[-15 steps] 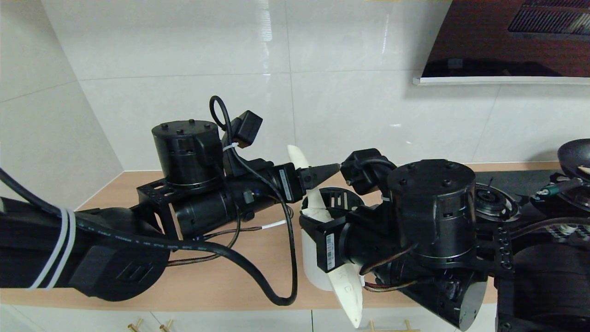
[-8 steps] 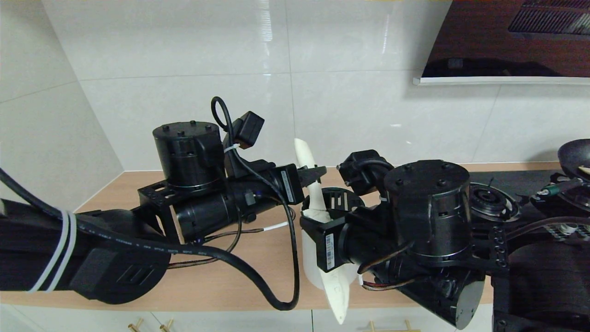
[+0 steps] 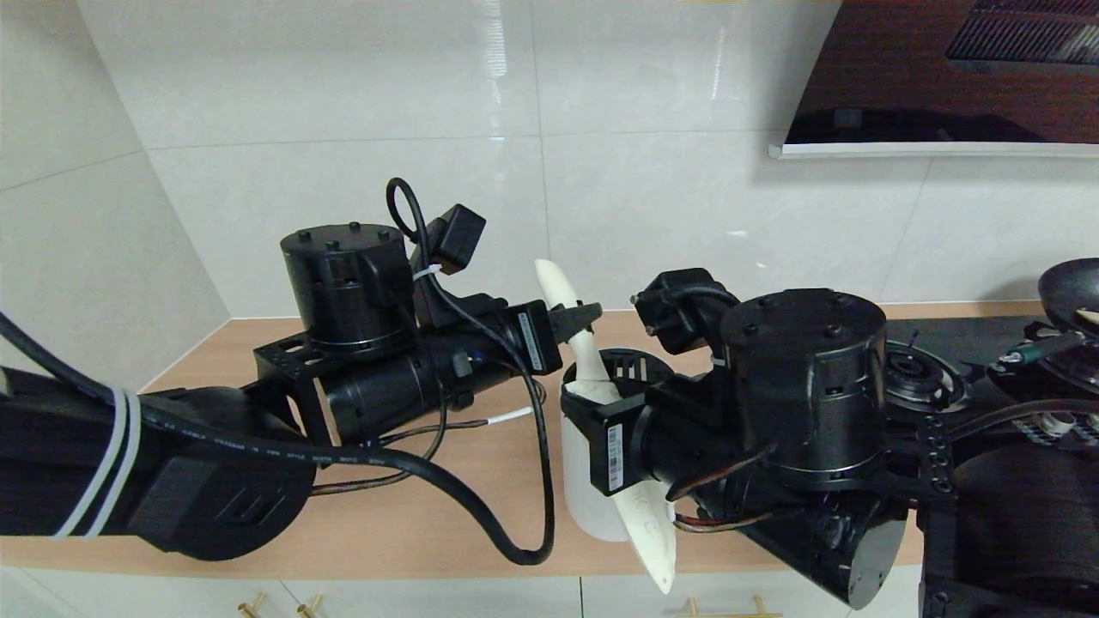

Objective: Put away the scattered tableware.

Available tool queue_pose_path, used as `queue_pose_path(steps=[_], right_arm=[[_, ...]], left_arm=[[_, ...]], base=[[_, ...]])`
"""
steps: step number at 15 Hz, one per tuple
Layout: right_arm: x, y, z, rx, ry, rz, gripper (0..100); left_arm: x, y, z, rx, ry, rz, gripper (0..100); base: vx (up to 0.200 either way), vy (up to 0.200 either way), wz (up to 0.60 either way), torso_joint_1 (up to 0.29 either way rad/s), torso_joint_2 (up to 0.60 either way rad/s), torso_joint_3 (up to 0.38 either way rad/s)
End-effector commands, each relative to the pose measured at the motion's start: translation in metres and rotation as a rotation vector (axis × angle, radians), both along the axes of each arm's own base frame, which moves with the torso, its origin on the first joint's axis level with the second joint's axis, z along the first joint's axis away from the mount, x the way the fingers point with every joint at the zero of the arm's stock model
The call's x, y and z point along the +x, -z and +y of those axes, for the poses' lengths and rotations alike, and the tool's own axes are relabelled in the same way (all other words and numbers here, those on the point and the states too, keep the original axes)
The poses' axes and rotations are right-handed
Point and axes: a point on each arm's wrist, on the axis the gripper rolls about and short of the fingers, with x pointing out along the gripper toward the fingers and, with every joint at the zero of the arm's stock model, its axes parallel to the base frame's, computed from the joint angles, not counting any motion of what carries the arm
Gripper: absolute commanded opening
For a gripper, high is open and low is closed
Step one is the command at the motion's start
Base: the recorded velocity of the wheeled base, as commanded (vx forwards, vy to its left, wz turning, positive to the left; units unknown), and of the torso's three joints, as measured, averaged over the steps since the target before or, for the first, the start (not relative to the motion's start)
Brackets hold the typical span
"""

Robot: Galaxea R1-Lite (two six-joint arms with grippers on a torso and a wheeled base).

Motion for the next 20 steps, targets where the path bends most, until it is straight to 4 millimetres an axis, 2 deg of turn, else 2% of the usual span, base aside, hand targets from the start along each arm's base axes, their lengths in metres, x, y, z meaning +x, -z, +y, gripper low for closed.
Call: queue_pose_path(steps=[1,3,6,7,11,12,13,15,20], right_arm=[[0.001,-0.005,-0.002,0.015,0.013,-0.011,100],[0.0,-0.007,-0.003,0.019,0.014,-0.016,100],[-0.009,-0.03,-0.018,0.074,0.016,-0.052,100],[-0.009,-0.042,-0.029,0.103,0.033,-0.074,100],[-0.003,-0.063,-0.062,0.14,0.11,-0.112,100],[-0.003,-0.073,-0.078,0.153,0.145,-0.126,100],[-0.002,-0.074,-0.081,0.154,0.155,-0.128,100],[0.004,-0.081,-0.098,0.162,0.198,-0.146,100],[0.006,-0.083,-0.105,0.167,0.207,-0.152,100]], left_arm=[[-0.002,-0.003,0.001,-0.004,0.001,-0.005,0],[-0.004,-0.007,0.003,-0.011,-0.002,-0.014,0],[-0.008,-0.015,0.007,-0.025,-0.033,-0.038,0],[-0.011,-0.022,0.011,-0.037,-0.04,-0.054,0],[-0.013,-0.029,0.016,-0.049,-0.065,-0.076,0],[-0.014,-0.037,0.024,-0.063,-0.083,-0.098,0],[-0.014,-0.039,0.026,-0.066,-0.089,-0.103,0],[-0.019,-0.055,0.04,-0.094,-0.12,-0.149,0],[-0.021,-0.077,0.047,-0.191,-0.135,-0.307,0]], base=[[0.0,0.0,0.0,0.0,0.0,0.0],[0.0,0.0,0.0,0.0,0.0,0.0],[0.0,0.0,0.0,0.0,0.0,0.0],[0.0,0.0,0.0,0.0,0.0,0.0],[0.0,0.0,0.0,0.0,0.0,0.0],[0.0,0.0,0.0,0.0,0.0,0.0],[0.0,0.0,0.0,0.0,0.0,0.0],[0.0,0.0,0.0,0.0,0.0,0.0],[0.0,0.0,0.0,0.0,0.0,0.0]])
